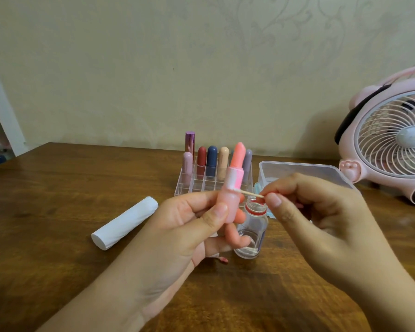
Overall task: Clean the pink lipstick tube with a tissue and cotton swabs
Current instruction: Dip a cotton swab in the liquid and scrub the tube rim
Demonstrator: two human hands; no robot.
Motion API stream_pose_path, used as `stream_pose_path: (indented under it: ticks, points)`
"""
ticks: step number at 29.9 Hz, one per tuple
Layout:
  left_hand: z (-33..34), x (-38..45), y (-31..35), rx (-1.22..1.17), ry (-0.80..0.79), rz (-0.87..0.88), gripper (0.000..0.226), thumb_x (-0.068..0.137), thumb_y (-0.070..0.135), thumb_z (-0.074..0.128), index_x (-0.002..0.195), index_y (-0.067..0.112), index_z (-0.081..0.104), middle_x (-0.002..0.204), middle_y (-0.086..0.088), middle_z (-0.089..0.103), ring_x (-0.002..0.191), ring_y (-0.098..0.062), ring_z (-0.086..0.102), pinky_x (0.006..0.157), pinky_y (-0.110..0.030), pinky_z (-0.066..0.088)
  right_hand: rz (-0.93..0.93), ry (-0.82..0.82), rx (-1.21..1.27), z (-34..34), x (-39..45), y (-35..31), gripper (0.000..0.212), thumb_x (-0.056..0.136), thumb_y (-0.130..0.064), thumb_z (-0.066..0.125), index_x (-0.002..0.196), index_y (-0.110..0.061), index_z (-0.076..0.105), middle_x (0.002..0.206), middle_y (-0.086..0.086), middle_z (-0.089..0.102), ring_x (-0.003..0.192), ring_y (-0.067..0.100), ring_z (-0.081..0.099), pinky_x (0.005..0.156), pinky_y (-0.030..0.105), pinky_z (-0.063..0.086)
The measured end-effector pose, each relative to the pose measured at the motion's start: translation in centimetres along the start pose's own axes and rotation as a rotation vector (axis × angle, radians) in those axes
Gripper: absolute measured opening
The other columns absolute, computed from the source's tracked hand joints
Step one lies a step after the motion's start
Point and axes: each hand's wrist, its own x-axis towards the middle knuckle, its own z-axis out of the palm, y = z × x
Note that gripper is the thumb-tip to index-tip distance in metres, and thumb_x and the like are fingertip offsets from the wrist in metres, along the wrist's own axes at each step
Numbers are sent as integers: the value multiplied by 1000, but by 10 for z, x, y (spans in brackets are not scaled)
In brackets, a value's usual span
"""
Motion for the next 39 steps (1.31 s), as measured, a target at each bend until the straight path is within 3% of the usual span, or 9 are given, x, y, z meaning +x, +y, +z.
stream_pose_path:
  ticks: [3,8,15,21,26,31,34,39]
  points:
    - [1,1,0,-1,23,-3,18,80,21,64,84,7,74,64,-6,65,58,-12,64,61,-24,56,2,53,36,-2,0,-1,10,84,-32,54,82,-27,62,63,-13,59,48,2,49,46,9,36]
    - [0,0,0,4,5,9,22,72,20,62,83,5,74,63,-6,65,59,-13,64,62,-22,55,12,120,8,-2,1,-1,10,86,-33,52,85,-33,62,65,-18,57,48,3,51,45,10,39]
    - [-1,0,-1,19,-11,-12,25,72,21,63,90,6,73,68,-6,67,57,-12,66,66,-27,57,8,106,-21,-2,1,0,11,85,-33,52,88,-35,62,75,-10,62,51,2,54,46,9,39]
    - [-2,0,-2,6,-20,-15,25,73,21,63,90,5,73,66,-6,66,57,-12,65,66,-28,57,12,67,-1,-1,1,0,12,84,-33,54,80,-30,65,67,-16,62,50,-1,53,48,5,36]
    - [-1,0,0,-35,-24,-25,27,70,21,62,90,8,74,65,-7,65,56,-11,63,62,-24,56,-18,-4,-26,0,0,0,11,84,-32,54,80,-27,63,70,4,62,53,13,52,48,21,40]
    - [-1,1,-1,-61,-24,-58,22,72,20,61,83,5,74,59,-8,63,57,-15,65,60,-25,56,-7,63,15,-2,0,-1,9,85,-32,53,83,-29,62,68,-7,60,50,4,51,47,9,38]
    - [-1,0,0,-51,-30,-61,23,72,21,62,84,6,74,61,-8,65,58,-15,66,60,-24,56,4,96,6,-3,1,0,10,86,-33,52,86,-35,62,66,-18,58,51,2,53,47,9,40]
    - [0,0,-1,-46,-48,-63,21,75,18,59,84,5,73,60,-7,63,57,-15,65,63,-26,57,5,98,-19,-1,1,1,10,85,-33,52,87,-32,62,67,-14,58,49,1,52,47,8,38]
